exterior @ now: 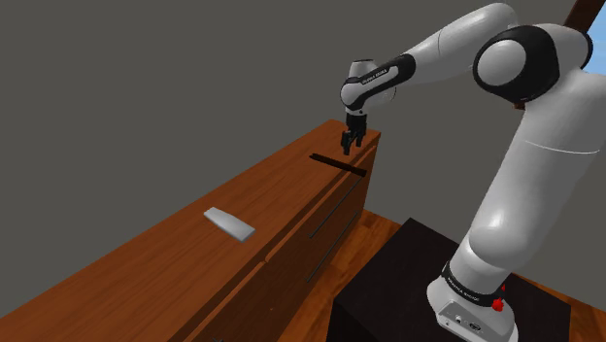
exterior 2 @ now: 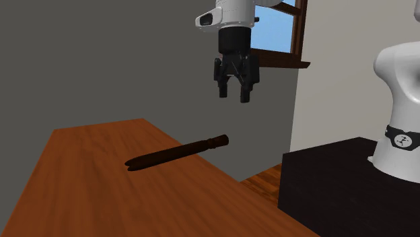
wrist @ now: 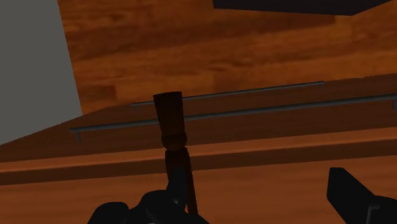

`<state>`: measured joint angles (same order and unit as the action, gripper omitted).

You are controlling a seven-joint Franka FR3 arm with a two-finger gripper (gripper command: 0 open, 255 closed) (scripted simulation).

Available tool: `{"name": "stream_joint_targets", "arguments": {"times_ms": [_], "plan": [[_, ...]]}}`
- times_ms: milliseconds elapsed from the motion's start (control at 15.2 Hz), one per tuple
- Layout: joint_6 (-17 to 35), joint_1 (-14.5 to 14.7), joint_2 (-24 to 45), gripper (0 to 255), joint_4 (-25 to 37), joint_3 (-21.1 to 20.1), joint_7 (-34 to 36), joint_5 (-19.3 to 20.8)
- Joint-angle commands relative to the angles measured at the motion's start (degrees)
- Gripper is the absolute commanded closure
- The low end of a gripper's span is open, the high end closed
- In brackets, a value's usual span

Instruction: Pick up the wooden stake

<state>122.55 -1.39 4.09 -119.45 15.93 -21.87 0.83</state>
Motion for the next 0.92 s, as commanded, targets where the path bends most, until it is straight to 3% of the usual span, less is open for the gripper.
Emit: {"name": "stream_joint_targets", "arguments": {"times_ms": [0,726,858], "plan": [[1.53,-0.76,5.06,0,3.35,0.29,-2.97,-1.86],[1.97,-6.76,30.21,0,27.21,-2.43,-13.50,-8.98],[3.07,-6.88,31.04,0,26.94,-2.61,-13.60,-9.17]]}}
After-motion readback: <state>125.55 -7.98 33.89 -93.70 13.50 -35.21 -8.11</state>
